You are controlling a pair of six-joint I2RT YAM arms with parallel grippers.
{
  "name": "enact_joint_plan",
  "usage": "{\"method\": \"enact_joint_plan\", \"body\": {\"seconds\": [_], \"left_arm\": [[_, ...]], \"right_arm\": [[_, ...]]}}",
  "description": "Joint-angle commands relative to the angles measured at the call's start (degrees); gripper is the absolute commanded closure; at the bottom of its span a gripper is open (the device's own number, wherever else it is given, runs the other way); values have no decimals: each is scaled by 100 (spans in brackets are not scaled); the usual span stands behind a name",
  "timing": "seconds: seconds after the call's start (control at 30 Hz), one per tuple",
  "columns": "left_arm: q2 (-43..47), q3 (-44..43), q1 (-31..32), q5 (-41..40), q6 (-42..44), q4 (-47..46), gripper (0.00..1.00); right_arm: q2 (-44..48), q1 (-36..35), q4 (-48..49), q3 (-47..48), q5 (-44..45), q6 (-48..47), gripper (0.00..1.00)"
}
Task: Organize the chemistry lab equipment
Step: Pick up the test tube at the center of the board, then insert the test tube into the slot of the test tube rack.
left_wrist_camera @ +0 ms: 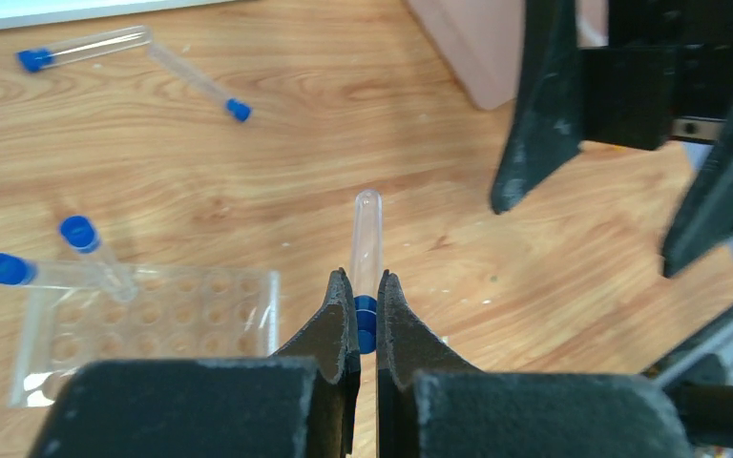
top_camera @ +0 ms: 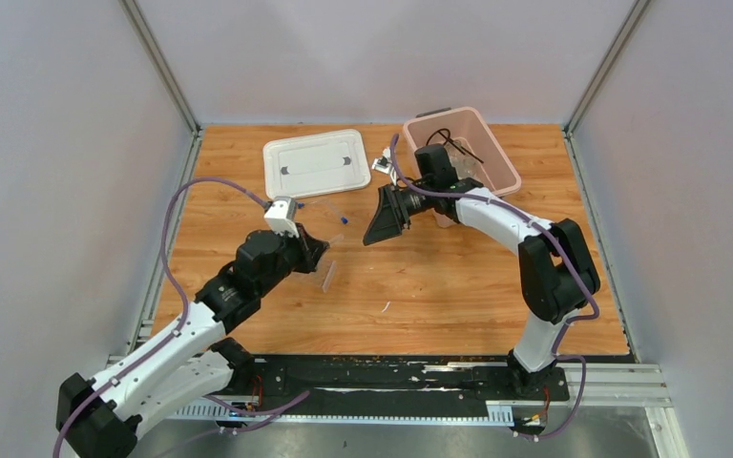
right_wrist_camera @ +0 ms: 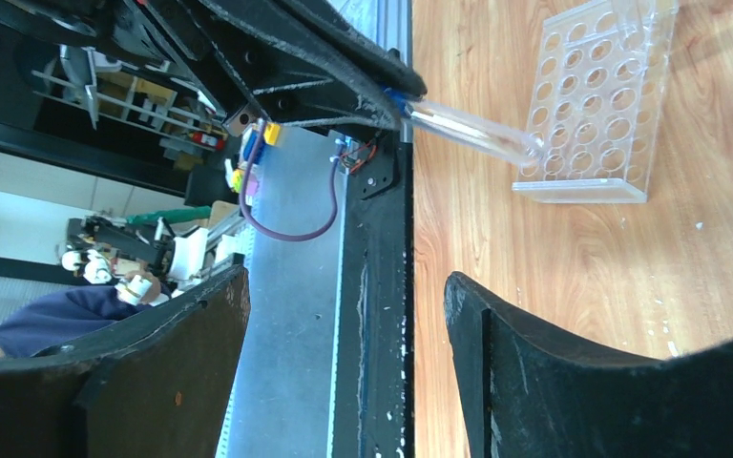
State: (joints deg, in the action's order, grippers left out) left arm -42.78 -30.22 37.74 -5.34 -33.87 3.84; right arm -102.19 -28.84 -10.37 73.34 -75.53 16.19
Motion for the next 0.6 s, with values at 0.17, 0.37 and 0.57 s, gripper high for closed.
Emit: {"method": "enact_joint_plan", "body": {"seconds": [0.17, 0.37, 0.57], "left_arm": [[-1035, -1178, -23, -943, 1114, 1987, 100], [-1500, -1596, -25, -1620, 1103, 2694, 100], [-1888, -1741, -29, -1687, 1197, 2839, 100]], "right_arm": [[20, -5, -915, 345, 170, -1087, 25], [-11, 1, -982, 367, 166, -1126, 25], [-20, 5, -1007, 378, 161, -1127, 25]]}}
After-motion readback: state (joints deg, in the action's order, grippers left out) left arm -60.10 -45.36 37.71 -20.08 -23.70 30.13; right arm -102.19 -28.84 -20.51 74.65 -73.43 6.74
